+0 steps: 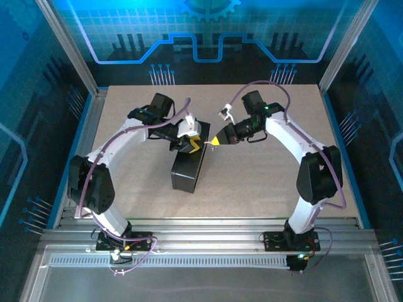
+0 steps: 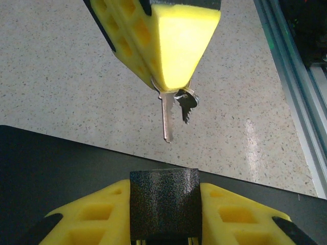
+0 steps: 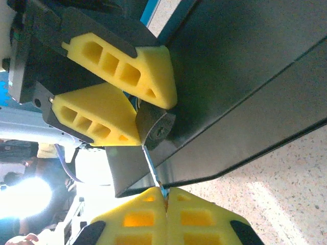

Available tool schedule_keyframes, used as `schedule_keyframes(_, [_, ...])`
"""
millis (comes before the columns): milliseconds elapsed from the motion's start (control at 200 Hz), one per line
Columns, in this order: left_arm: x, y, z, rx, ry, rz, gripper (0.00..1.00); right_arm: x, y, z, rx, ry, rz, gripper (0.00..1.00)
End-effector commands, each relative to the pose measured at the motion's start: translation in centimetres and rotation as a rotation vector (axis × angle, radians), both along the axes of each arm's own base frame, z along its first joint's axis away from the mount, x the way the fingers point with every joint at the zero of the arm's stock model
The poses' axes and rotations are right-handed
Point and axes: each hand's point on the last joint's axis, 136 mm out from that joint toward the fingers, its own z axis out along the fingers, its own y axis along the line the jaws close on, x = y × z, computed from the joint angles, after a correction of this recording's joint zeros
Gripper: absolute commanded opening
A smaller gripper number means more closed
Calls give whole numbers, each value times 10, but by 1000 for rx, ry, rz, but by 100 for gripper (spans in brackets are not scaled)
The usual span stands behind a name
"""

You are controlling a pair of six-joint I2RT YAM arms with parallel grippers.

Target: Unlock the padlock with the key

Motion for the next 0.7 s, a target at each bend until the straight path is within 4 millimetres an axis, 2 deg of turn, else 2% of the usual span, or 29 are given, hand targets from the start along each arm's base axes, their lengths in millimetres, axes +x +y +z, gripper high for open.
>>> schedule_keyframes(0, [-10, -11, 33, -101, -118, -93, 13, -11, 2, -5, 17, 67, 17, 2])
schedule_keyframes(330, [-8, -14, 31, -102, -170, -96, 12, -18, 5, -3, 42, 93, 22, 2])
schedule_keyframes(695, [-10, -14, 28, -100, -183, -116, 11, -13, 7, -8, 42, 101, 18, 2])
